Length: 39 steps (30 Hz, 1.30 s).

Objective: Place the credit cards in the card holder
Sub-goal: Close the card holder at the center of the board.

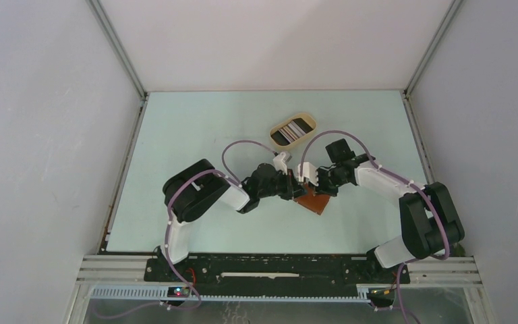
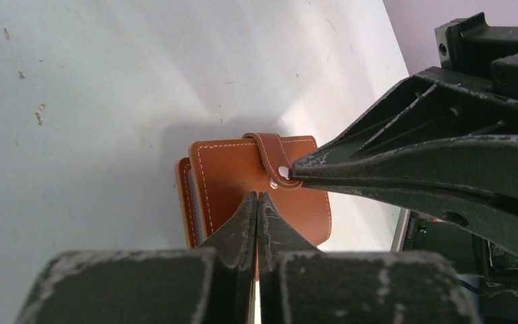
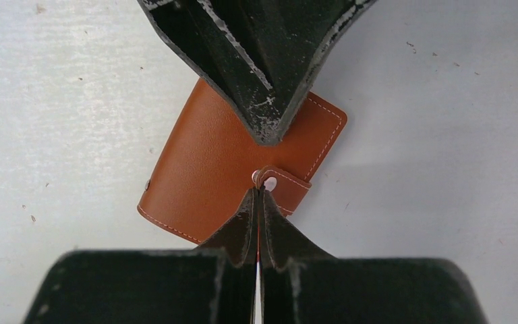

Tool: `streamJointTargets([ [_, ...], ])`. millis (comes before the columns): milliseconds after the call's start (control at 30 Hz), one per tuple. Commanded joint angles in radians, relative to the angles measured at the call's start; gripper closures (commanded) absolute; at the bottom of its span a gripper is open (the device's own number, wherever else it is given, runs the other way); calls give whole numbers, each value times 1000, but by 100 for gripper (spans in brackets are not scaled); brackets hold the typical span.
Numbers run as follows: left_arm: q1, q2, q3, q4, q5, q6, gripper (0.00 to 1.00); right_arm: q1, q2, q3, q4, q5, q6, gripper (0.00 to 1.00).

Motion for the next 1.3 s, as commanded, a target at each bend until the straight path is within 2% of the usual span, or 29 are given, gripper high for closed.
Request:
streamJointTargets([
  [0,-3,3,40,-43,-32,10,100,23,-15,7,-8,2,-4,100],
  [1267,-4,9,33,-2,7,1,100,149,46,-44,19,189,-45,100],
])
